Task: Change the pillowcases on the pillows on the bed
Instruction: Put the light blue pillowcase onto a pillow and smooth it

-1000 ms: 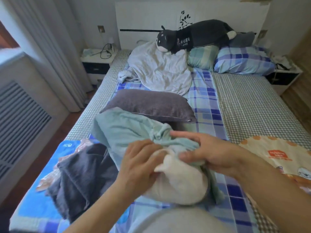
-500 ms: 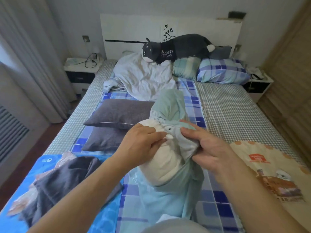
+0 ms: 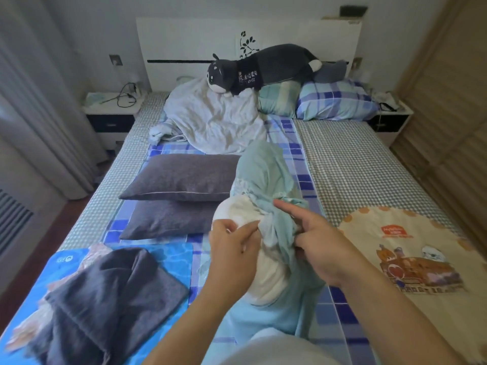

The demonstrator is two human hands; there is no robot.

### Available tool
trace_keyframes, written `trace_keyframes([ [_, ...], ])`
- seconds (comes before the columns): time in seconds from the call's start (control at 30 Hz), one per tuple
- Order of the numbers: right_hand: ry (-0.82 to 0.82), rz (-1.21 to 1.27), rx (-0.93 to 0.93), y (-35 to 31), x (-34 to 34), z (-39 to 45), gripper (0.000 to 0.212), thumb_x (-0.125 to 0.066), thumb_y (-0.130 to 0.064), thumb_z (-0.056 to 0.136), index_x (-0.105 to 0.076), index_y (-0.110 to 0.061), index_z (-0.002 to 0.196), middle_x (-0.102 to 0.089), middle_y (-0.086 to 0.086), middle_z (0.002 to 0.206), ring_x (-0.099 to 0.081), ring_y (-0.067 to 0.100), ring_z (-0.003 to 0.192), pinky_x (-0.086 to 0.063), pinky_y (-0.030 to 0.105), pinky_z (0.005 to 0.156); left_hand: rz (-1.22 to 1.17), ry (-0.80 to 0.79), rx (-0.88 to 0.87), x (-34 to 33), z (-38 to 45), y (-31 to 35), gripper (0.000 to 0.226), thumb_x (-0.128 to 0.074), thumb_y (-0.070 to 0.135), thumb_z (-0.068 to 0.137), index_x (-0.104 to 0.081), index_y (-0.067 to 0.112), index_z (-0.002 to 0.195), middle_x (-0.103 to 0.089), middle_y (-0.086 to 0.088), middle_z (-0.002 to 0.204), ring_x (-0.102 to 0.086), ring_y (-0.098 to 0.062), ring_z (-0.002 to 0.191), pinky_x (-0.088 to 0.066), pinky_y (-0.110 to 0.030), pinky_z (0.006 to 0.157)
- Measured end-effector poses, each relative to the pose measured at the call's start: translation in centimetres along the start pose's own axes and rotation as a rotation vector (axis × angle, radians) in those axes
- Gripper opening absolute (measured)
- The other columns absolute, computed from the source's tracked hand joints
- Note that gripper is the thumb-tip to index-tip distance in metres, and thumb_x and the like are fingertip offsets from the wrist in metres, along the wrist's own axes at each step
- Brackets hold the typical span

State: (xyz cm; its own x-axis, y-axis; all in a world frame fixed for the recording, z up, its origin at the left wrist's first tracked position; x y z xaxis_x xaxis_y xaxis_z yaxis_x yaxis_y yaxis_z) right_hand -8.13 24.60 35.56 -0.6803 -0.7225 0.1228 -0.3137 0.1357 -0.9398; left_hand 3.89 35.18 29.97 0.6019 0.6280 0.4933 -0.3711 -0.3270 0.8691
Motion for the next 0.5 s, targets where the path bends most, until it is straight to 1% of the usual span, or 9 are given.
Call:
trace_keyframes([
  [0.03, 0.051, -0.019, 0.006, 0.4, 0.1, 0.2, 0.080, -0.035, 0.023, 0.088, -0.059, -0.036, 0.137, -0.063, -0.009, 0.131, -0.060, 0.009, 0.119, -0.051, 0.036, 0.104, -0.138, -0.107, 0.097, -0.1, 0.0, 0.4, 0.024, -0.058, 0.026, 0.100, -0.071, 0.035, 0.118, -0.035, 0.007, 0.115, -0.047, -0.015, 0.114, -0.040, -0.037, 0.109],
  [0.07, 0.108, -0.033, 0.016, 0.8, 0.0, 0.3, 0.075, -0.041, 0.019, 0.090, -0.058, -0.037, 0.136, -0.065, -0.006, 0.128, -0.064, 0.011, 0.114, -0.053, 0.037, 0.100, -0.234, -0.166, 0.174, -0.2, 0.0, 1.0, 0.024, -0.058, 0.024, 0.100, -0.071, 0.033, 0.119, -0.036, 0.007, 0.117, -0.050, -0.009, 0.113, -0.040, -0.031, 0.107],
  [0.13, 0.195, 0.019, -0.002, 2.0, -0.4, 0.6, 0.067, -0.061, 0.007, 0.089, -0.052, -0.038, 0.137, -0.069, -0.004, 0.116, -0.069, 0.016, 0.104, -0.058, 0.039, 0.090, -0.389, -0.198, 0.293, 0.0, 0.2, 1.9, 0.021, -0.057, 0.022, 0.099, -0.071, 0.027, 0.114, -0.042, 0.009, 0.118, -0.053, -0.001, 0.103, -0.043, -0.025, 0.094],
  [0.2, 0.258, 0.119, -0.084, 3.2, -0.6, 0.9, 0.059, -0.075, -0.006, 0.083, -0.048, -0.030, 0.130, -0.070, 0.000, 0.107, -0.069, 0.019, 0.097, -0.057, 0.035, 0.079, -0.526, -0.202, 0.378, 0.2, 0.4, 2.0, 0.022, -0.062, 0.027, 0.096, -0.069, 0.020, 0.115, -0.054, 0.011, 0.115, -0.057, -0.002, 0.099, -0.044, -0.024, 0.087],
  [0.23, 0.297, 0.086, -0.117, 3.5, -0.5, 0.9, 0.053, -0.078, -0.012, 0.082, -0.048, -0.027, 0.123, -0.069, 0.000, 0.104, -0.067, 0.017, 0.093, -0.053, 0.029, 0.074, -0.581, -0.223, 0.402, 0.2, 0.5, 1.8, 0.031, -0.066, 0.034, 0.090, -0.069, 0.018, 0.116, -0.062, 0.010, 0.117, -0.060, -0.004, 0.103, -0.046, -0.025, 0.090],
  [0.3, 0.343, -0.110, -0.158, 4.1, -0.2, 0.8, 0.042, -0.078, -0.025, 0.082, -0.047, -0.024, 0.111, -0.066, -0.002, 0.101, -0.061, 0.010, 0.086, -0.041, 0.021, 0.063, -0.640, -0.309, 0.414, -0.2, 0.1, 1.2, 0.050, -0.068, 0.047, 0.078, -0.072, 0.018, 0.118, -0.071, 0.002, 0.121, -0.064, -0.015, 0.115, -0.046, -0.038, 0.106],
  [0.37, 0.325, -0.224, -0.176, 4.6, -0.2, 0.4, 0.035, -0.076, -0.030, 0.085, -0.049, -0.023, 0.106, -0.063, -0.003, 0.100, -0.058, 0.007, 0.083, -0.038, 0.021, 0.059, -0.706, -0.376, 0.425, -1.0, -0.7, 1.0, 0.044, -0.063, 0.043, 0.087, -0.073, 0.015, 0.119, -0.073, -0.005, 0.120, -0.065, -0.021, 0.119, -0.043, -0.045, 0.111],
  [0.43, 0.255, -0.255, -0.155, 5.0, -0.6, 0.1, 0.031, -0.075, -0.033, 0.086, -0.052, -0.023, 0.104, -0.063, -0.005, 0.101, -0.058, 0.005, 0.084, -0.039, 0.019, 0.061, -0.823, -0.413, 0.451, -1.7, -1.1, 1.6, 0.035, -0.052, 0.033, 0.102, -0.071, 0.013, 0.123, -0.073, -0.007, 0.121, -0.066, -0.021, 0.119, -0.045, -0.041, 0.109],
  [0.5, 0.248, -0.312, -0.104, 5.3, -0.9, 0.0, 0.037, -0.077, -0.040, 0.081, -0.053, -0.026, 0.106, -0.062, -0.007, 0.104, -0.058, 0.004, 0.088, -0.042, 0.018, 0.066, -0.924, -0.465, 0.456, -1.9, -1.0, 2.5, 0.036, -0.047, 0.030, 0.105, -0.067, 0.009, 0.128, -0.071, -0.010, 0.124, -0.066, -0.021, 0.119, -0.047, -0.036, 0.105],
])
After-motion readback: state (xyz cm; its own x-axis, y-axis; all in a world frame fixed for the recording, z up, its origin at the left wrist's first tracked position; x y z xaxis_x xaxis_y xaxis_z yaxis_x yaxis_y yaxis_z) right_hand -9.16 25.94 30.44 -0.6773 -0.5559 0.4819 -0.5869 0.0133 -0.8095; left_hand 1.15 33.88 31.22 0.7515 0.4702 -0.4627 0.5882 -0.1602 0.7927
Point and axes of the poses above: each hand's wrist, its own z-axis towards the middle knuckle, its own x-axis out of the back of the hand, y = z × x, the point moved 2 cm from there along z, towards the middle knuckle
